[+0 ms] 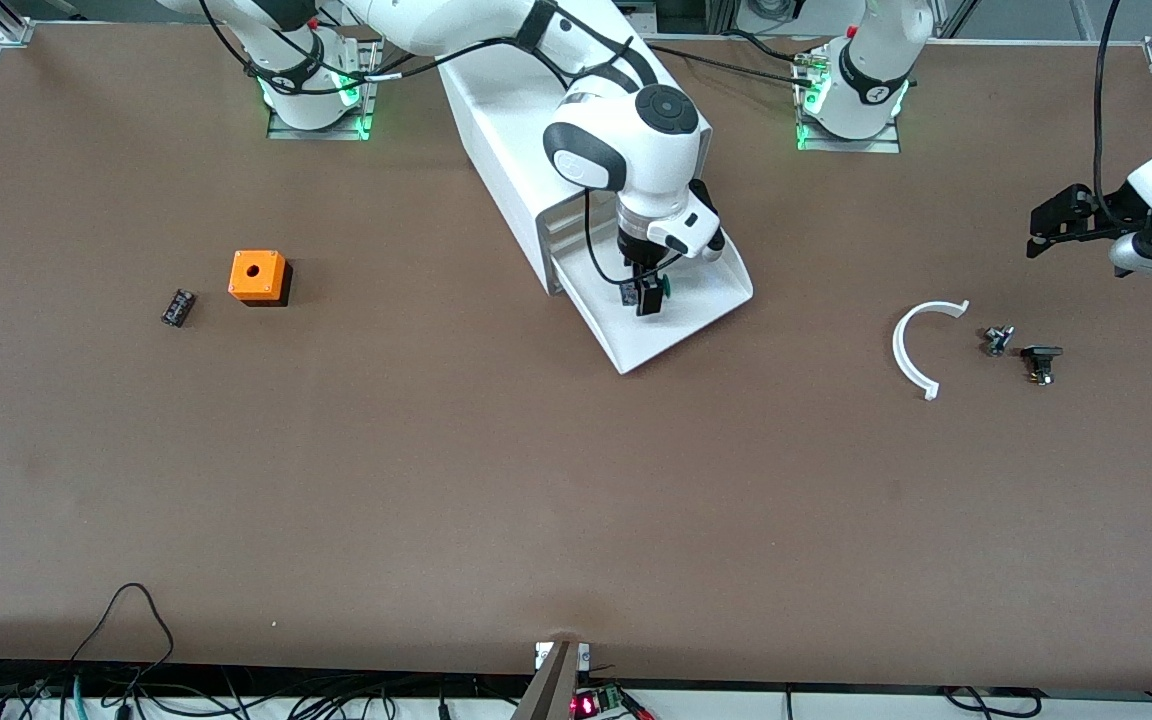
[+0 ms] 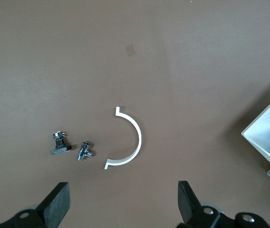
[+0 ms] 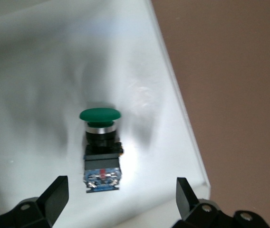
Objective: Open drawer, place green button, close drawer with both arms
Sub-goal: 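Open the right gripper to release the button and lift away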
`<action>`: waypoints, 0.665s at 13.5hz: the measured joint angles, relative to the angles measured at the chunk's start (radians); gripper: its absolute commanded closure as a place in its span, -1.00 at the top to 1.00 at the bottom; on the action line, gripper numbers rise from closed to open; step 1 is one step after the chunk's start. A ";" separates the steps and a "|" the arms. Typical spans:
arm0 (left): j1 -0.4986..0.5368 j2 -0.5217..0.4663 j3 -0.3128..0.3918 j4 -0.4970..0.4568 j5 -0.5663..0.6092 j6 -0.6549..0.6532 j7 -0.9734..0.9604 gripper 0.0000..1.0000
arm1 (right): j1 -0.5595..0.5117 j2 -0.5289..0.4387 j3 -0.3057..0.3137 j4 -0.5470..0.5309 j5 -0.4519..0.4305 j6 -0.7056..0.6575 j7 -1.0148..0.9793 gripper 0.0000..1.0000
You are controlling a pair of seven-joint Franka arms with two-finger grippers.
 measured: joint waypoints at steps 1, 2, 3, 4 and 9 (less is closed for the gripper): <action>0.000 0.000 0.000 0.000 0.000 0.000 0.000 1.00 | -0.006 -0.021 -0.008 0.012 0.000 0.000 0.036 1.00; 0.000 0.001 0.001 0.000 0.000 0.000 0.000 1.00 | -0.021 -0.048 -0.013 0.018 0.000 -0.001 0.060 1.00; 0.000 0.005 0.001 0.000 0.000 0.000 0.000 1.00 | -0.043 -0.079 -0.015 0.022 0.000 -0.001 0.076 1.00; 0.000 0.012 0.002 0.000 0.000 0.000 0.000 1.00 | -0.065 -0.110 -0.016 0.023 0.000 -0.003 0.094 1.00; 0.002 0.087 0.003 -0.006 0.000 0.006 0.000 1.00 | -0.231 -0.227 -0.020 0.018 0.092 -0.022 0.325 1.00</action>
